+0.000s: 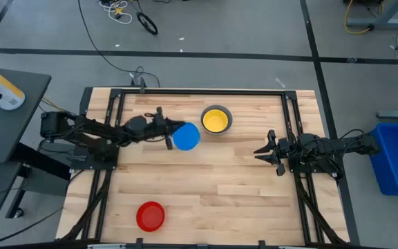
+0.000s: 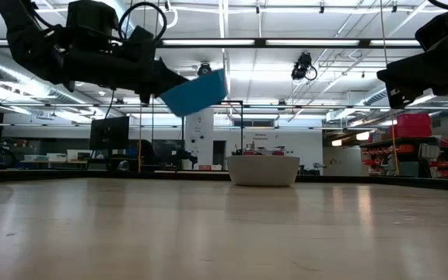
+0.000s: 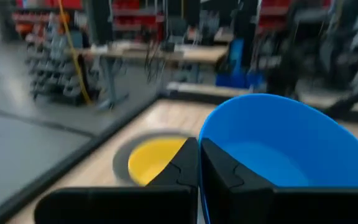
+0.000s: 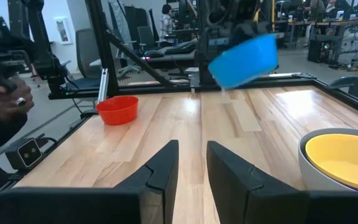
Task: Nest bowls inside each other
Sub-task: Stack the light blue bowl on the yellow bowl
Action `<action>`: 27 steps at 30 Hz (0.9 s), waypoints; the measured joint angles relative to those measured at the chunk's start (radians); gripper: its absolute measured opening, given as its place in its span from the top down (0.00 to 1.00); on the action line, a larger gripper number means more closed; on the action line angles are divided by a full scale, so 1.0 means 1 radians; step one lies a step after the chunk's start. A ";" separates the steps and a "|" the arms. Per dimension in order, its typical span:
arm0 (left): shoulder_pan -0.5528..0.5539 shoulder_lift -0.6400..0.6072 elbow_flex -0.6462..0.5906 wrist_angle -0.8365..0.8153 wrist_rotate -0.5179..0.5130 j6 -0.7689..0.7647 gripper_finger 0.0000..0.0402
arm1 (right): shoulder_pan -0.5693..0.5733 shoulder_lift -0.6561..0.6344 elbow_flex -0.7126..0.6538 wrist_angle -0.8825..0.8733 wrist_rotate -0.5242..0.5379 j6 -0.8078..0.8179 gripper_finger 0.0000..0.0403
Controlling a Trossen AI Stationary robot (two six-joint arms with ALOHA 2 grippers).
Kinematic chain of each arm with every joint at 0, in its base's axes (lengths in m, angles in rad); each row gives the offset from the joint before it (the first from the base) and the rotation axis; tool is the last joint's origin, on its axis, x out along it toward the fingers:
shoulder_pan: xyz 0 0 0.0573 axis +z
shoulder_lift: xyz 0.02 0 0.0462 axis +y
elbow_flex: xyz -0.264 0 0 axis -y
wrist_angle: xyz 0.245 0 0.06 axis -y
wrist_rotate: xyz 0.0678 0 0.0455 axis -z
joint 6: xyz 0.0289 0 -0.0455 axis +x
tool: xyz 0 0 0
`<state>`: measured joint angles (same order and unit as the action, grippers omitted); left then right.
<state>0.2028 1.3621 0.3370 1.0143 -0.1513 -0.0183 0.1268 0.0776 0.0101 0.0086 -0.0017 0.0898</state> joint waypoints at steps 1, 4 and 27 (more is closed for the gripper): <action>0.018 0.000 0.000 0.023 0.028 -0.005 0.99 | 0.000 0.000 0.000 0.000 0.000 0.000 0.77; 0.068 0.037 0.002 0.111 0.083 -0.028 0.99 | 0.000 0.000 0.000 0.000 0.000 0.000 0.76; 0.254 0.564 0.543 0.040 0.329 -0.072 0.99 | 0.000 0.092 0.000 0.000 -0.001 0.045 0.75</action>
<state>0.4573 1.9259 0.8797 1.0546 0.1777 -0.0907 0.1268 0.1699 0.0101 0.0085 -0.0022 0.1345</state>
